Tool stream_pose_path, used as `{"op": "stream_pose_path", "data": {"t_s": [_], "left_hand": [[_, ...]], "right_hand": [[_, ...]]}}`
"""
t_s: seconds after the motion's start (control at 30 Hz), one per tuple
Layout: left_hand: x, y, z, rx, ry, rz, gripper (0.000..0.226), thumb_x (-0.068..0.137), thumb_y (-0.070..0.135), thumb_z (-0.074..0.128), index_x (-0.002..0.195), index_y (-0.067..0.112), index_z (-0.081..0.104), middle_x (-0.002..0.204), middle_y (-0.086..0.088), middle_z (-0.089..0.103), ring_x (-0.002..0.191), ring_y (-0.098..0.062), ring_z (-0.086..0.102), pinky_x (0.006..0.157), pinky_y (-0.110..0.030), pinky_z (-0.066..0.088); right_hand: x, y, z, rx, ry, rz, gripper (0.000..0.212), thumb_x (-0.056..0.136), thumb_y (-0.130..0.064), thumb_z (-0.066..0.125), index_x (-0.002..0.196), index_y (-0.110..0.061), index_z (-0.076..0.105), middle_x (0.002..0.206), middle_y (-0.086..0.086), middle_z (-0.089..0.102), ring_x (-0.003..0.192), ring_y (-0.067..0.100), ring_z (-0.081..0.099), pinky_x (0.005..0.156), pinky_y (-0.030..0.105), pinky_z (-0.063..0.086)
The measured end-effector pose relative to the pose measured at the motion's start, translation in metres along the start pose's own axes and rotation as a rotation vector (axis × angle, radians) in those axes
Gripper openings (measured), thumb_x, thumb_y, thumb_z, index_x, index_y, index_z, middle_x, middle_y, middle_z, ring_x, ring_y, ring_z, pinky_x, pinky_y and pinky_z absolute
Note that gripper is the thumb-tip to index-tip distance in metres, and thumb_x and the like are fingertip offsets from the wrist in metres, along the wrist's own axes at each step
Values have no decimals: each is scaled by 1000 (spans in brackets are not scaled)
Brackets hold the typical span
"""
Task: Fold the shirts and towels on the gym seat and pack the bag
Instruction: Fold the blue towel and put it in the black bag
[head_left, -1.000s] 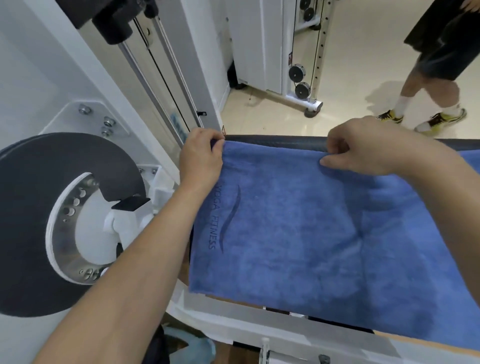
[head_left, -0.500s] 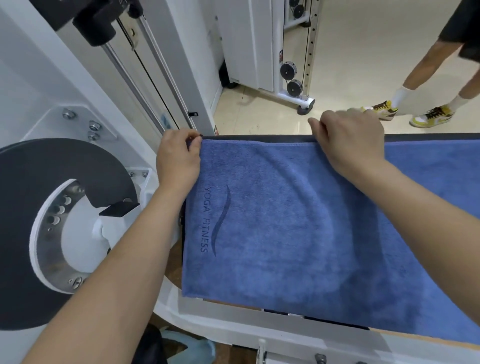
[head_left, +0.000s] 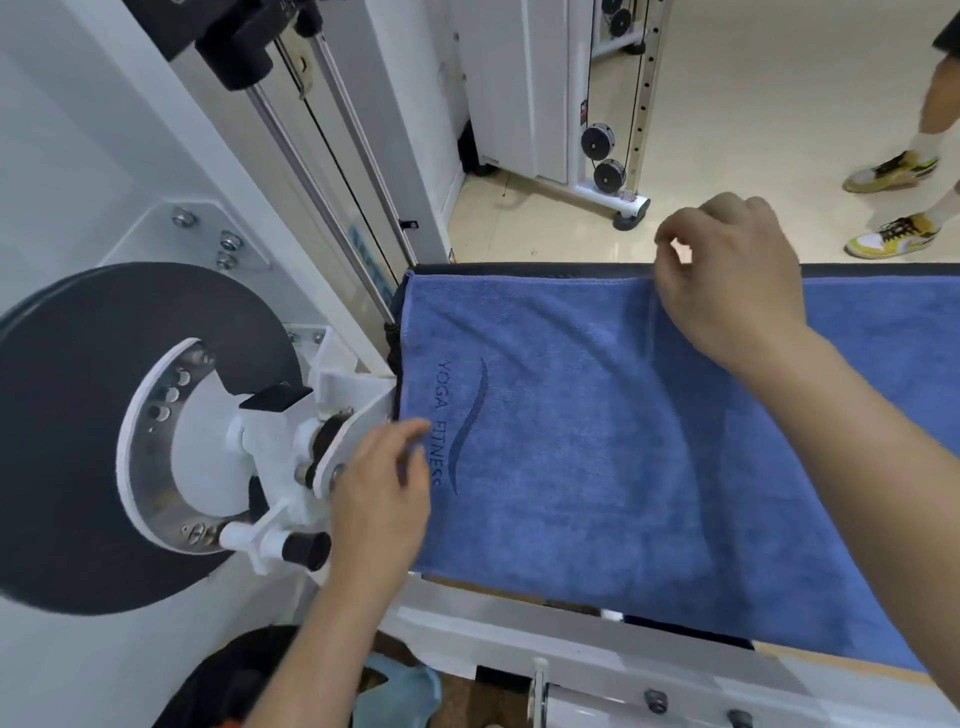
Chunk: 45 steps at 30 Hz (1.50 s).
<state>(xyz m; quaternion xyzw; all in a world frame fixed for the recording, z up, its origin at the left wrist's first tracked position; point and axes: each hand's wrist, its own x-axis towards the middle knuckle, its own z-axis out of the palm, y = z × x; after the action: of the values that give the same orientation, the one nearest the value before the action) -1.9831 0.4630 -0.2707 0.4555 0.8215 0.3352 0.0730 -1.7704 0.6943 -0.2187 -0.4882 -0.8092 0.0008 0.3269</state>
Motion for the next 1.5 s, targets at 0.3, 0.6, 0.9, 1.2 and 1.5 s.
{"op": "stream_pose_path", "data": {"t_s": [0.3,0.6,0.9,1.2,1.5], "left_hand": [[-80,-48,20,-149,-56,-396,36,89,16,66,119,23,49,107,5,59,93,-15,59,75,-27,48],[-75,-24,-3,-492,-215,-514,31,81,1,71,91,29,66,74,-4,59,67,-13,57,64,-21,50],[-32,6,-38,-324,-222,-204,30,89,2,56,93,29,71,96,16,68,87,6,59,73,-6,43],[100,23,12,-340,-24,-211,23,90,13,60,109,26,62,84,3,52,69,-7,50,71,-26,43],[116,29,15,-181,34,-124,10,86,16,61,95,19,64,89,5,60,86,-18,59,73,-28,43]], "right_hand": [[-124,-103,1,542,-461,180,19,87,-15,56,99,-26,65,89,-6,59,74,6,52,73,24,42],[-183,-164,33,833,-880,490,27,95,-39,54,118,-25,55,85,-11,62,82,7,59,78,26,47],[-183,-156,52,810,-796,585,17,96,-12,48,88,-14,62,74,0,60,65,11,53,56,18,40],[-187,-144,36,806,-822,414,22,89,-12,64,101,-28,54,78,-8,55,67,5,51,63,15,45],[-188,-132,1,741,-773,372,27,96,-20,53,80,2,55,66,14,50,60,18,42,59,30,36]]}}
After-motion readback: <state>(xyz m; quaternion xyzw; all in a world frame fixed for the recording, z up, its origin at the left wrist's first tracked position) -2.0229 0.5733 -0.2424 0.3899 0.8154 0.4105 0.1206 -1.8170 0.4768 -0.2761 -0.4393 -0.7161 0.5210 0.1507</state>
